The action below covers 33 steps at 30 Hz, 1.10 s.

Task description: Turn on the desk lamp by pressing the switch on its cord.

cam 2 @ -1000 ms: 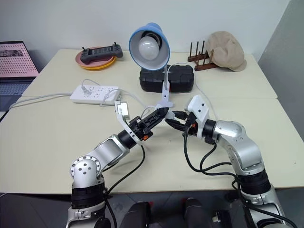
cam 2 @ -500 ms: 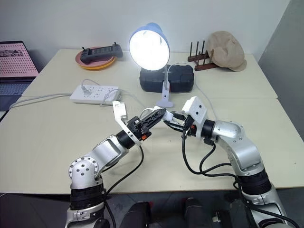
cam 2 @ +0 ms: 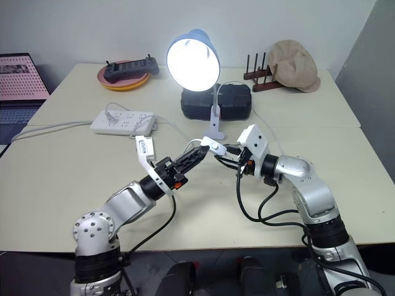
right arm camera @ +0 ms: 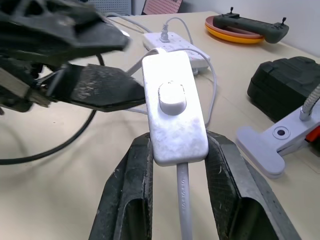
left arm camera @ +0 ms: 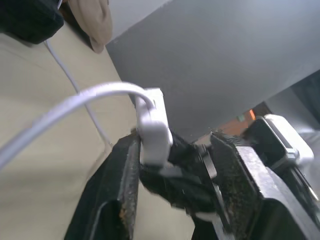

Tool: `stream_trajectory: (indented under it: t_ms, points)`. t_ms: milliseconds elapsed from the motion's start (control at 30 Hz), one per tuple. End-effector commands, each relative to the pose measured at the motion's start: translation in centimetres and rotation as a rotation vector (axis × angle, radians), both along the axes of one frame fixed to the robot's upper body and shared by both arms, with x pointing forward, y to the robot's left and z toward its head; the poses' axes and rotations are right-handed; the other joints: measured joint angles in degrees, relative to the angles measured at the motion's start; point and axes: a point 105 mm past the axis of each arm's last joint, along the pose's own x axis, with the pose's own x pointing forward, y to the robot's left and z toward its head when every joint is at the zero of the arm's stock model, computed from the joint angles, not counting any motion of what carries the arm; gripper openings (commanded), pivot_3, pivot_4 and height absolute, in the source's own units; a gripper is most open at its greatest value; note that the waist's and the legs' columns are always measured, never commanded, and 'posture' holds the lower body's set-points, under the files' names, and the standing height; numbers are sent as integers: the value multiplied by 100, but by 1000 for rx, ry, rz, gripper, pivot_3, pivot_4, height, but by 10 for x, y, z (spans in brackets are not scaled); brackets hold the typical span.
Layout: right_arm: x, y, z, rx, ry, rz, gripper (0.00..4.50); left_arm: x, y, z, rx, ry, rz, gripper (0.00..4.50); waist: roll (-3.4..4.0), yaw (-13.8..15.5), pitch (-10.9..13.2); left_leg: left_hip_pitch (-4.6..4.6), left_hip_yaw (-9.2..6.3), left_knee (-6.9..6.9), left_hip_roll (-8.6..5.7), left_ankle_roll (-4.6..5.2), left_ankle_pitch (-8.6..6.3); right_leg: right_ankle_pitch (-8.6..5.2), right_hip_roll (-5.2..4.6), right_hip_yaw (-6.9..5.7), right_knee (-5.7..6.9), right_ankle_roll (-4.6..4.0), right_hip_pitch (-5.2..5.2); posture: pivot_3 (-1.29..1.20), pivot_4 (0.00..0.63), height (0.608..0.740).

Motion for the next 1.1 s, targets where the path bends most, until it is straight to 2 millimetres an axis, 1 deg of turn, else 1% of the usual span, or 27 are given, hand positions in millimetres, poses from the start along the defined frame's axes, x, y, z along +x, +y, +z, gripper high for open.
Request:
stream_trajectory:
  t_ms: [33, 67, 167, 233, 267, 300, 333, 367, 467, 533, 633, 667, 700, 833, 900, 933, 1000, 1067, 1100]
  points:
    - [15, -5, 6, -4, -47, -9, 1087, -26, 16, 10, 97, -73, -28, 3314, 0, -6, 0, 0, 1, -1, 1, 0, 0, 0, 0, 0, -1, 0, 0, 0, 150, 740]
    - [18, -7, 1, -24, -45, -10, 1087, -29, 22, 13, 133, -91, -25, 3507, -1, -9, 1, 0, 0, -2, 1, 0, 0, 0, 0, 0, -1, -1, 0, 0, 150, 740]
    - [28, -15, -23, -122, -17, 4, 1087, -35, 44, 24, 337, -184, -6, 4142, -5, -21, 3, 1, -1, -3, 4, 0, 0, -20, 1, -3, 3, -35, -5, 0, 150, 740]
    - [30, -18, -34, -178, -1, 24, 1087, -34, 54, 31, 406, -221, 11, 4487, -2, 1, 4, 1, -1, -3, 4, 0, 0, -22, 3, -3, 3, -39, -7, 0, 150, 740]
    - [32, -20, -41, -203, 12, 30, 1087, -32, 60, 32, 467, -241, 23, 4487, -2, 10, 4, 1, 5, -2, 0, 0, 0, -22, -3, 0, 0, -39, -6, 0, 150, 740]
    - [34, -24, -53, -249, 52, 34, 1087, -29, 73, 36, 591, -288, 46, 4487, -2, 11, 5, 0, 7, -2, 0, 0, 0, -22, -4, 0, -7, -38, -5, 0, 150, 740]
    - [35, -27, -62, -278, 81, 45, 1087, -26, 84, 40, 702, -331, 62, 4487, -10, 2, 9, -2, 10, -1, -1, -1, 0, -22, -6, 1, -10, -38, -5, 0, 150, 740]
    - [36, -29, -68, -296, 100, 53, 1087, -23, 91, 43, 777, -362, 68, 4487, -13, -2, 11, -3, 12, -2, 0, -1, 0, -22, -5, 2, -12, -38, -8, 0, 150, 740]
    - [38, -31, -79, -337, 121, 81, 1087, -17, 104, 51, 896, -427, 53, 4487, -5, 0, 15, -3, 17, -14, -1, -1, -1, -23, -6, 2, -16, -40, -13, 0, 150, 740]
    - [39, -32, -81, -346, 125, 94, 1785, -14, 109, 52, 951, -453, 40, 4500, -5, -4, 16, -6, 17, -22, 1, -2, -1, -25, -6, 0, -17, -43, -19, 0, 150, 740]
    - [38, -31, -75, -322, 123, 112, 2387, -10, 113, 50, 969, -448, 26, 4500, -4, -16, 16, -7, 19, -30, 4, -3, -2, -26, -5, 0, -17, -43, -22, 0, 150, 740]
    - [35, -32, -69, -311, 119, 129, 2743, -9, 114, 50, 982, -454, 18, 4500, -4, -17, 16, -7, 18, -32, 4, -4, -3, -27, -5, -1, -17, -39, -23, 0, 150, 740]
    - [33, -35, -61, -298, 110, 137, 2916, -9, 115, 50, 986, -453, 5, 4500, -3, -18, 17, -8, 18, -35, 4, -4, -3, -27, -5, -1, -16, -37, -25, 0, 150, 740]
    - [23, -50, -41, -288, 90, 143, 3736, -6, 119, 51, 980, -452, 5, 4500, 1, 6, 22, -20, 18, -36, 5, -8, -6, -24, -6, -2, -8, -19, -37, 0, 150, 740]
    - [18, -55, -33, -278, 99, 141, 4264, -5, 121, 51, 974, -450, 8, 4500, 1, 11, 22, -22, 17, -36, 5, -10, -7, -25, -6, -3, -6, -18, -40, 0, 150, 740]
    - [16, -56, -31, -274, 104, 143, 4426, -4, 121, 51, 972, -448, 9, 4500, 1, 11, 21, -22, 17, -36, 5, -10, -8, -26, -6, -3, -5, -18, -40, 0, 150, 740]
    - [4, -65, -15, -266, 118, 158, 4426, -3, 125, 50, 1003, -459, 7, 4500, 3, 11, 23, -21, 17, -35, 6, -10, -8, -26, -5, -3, -2, -18, -41, 0, 150, 740]
    - [-8, -77, 5, -269, 120, 156, 4426, 5, 136, 51, 1017, -455, 34, 4500, 10, 12, 27, -21, 18, -35, 5, -10, -8, -27, -5, -2, 3, -19, -43, 0, 150, 740]
    - [-9, -82, 10, -272, 114, 135, 4426, 8, 140, 52, 1018, -453, 43, 4500, 15, 15, 31, -22, 18, -34, 5, -10, -8, -27, -5, -2, 3, -19, -45, 0, 150, 740]
